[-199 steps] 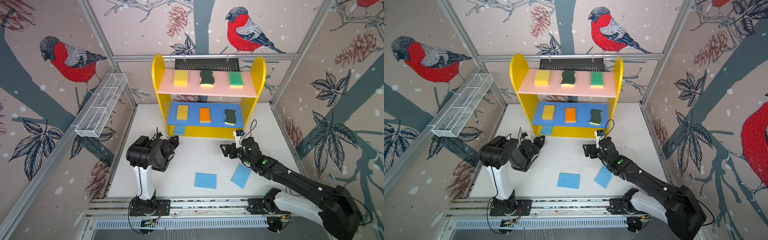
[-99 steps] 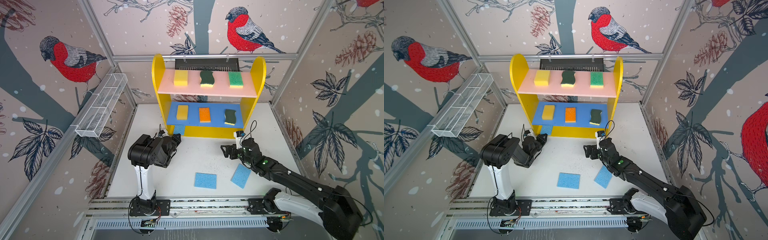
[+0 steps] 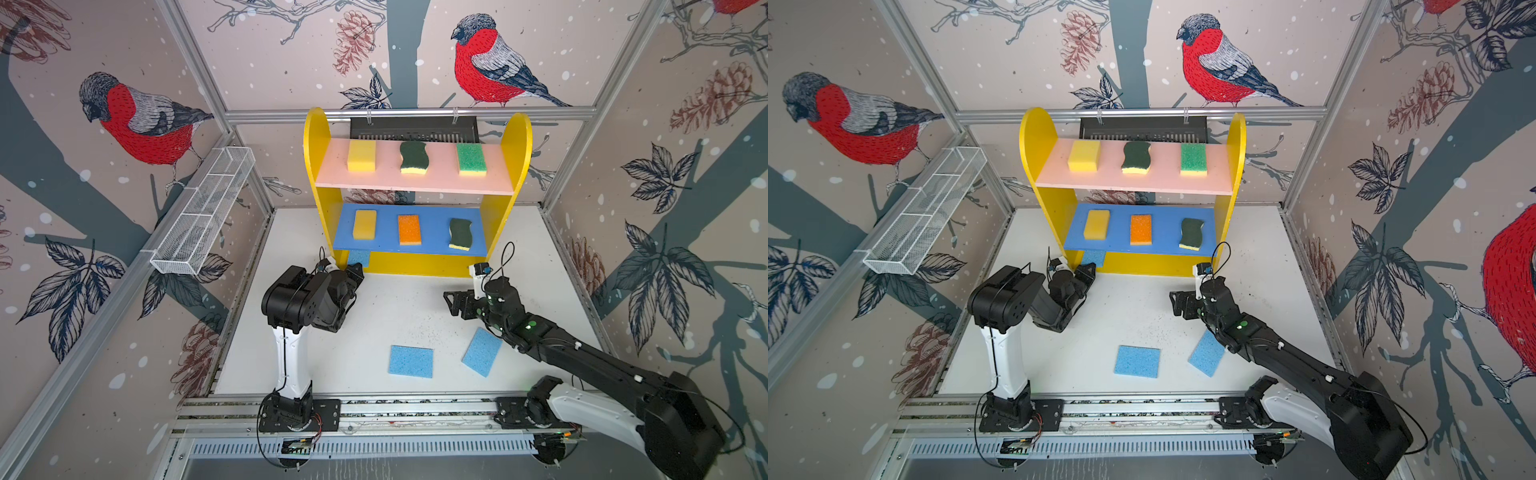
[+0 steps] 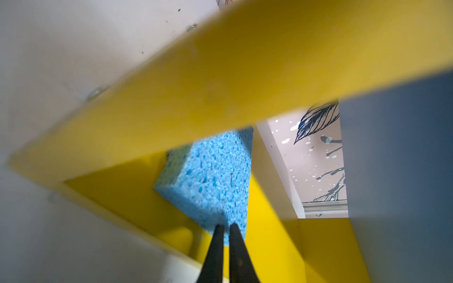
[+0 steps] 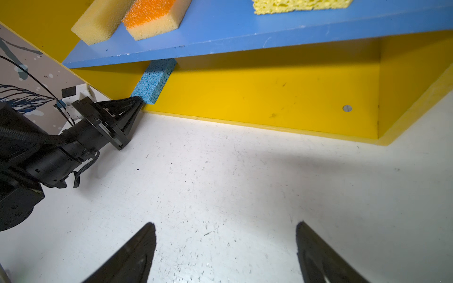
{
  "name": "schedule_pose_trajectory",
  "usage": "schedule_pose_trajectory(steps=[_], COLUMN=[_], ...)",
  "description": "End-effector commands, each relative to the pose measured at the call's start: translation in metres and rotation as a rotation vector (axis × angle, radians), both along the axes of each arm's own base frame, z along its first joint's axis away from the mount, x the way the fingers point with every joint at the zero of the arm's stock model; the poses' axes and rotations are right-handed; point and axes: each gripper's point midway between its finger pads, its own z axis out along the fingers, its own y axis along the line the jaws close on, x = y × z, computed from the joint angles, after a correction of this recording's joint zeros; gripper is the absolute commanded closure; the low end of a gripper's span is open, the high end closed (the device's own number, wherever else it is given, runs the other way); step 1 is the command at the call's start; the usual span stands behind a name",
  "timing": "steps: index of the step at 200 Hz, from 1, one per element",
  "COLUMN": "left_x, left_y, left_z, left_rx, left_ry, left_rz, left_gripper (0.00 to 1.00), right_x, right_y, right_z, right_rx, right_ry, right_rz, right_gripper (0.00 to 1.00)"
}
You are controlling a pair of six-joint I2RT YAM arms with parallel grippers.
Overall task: Arrange cleaning sponges on a shelf
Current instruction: Move the cleaning sponge to the shelf.
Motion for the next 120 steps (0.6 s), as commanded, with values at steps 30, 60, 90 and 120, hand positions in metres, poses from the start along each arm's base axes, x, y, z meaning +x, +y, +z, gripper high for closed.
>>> schedule_pose_trajectory(steps=[30, 60, 90, 120], left_x=[-0.022, -0.025, -0.035, -0.047], left_y=[0.003, -0.001, -0.007, -0.005], left_z=[-0.064, -0.06, -0.055, -0.046], left_rx=[0.072, 0.073, 0.075, 0.131], left_ry=[0.249, 0.231, 0.203, 0.187], left_rz=[-0.005, -0.032, -0.077, -0.114], left_gripper=[0.91, 0.91, 0.91, 0.85], right_x=[0.003, 0.002, 0.002, 0.002], right_y=[0.0, 0.0, -0.001, -0.001], right_z=[0.004, 0.004, 0.005, 0.007], right_rx=[0.01, 0.012, 0.016, 0.024], right_ry=[-0.023, -0.021, -0.02, -0.018], right_rz=[0.007, 0.006, 0.004, -0.004], right_gripper=[0.11, 0.11, 0.11, 0.11])
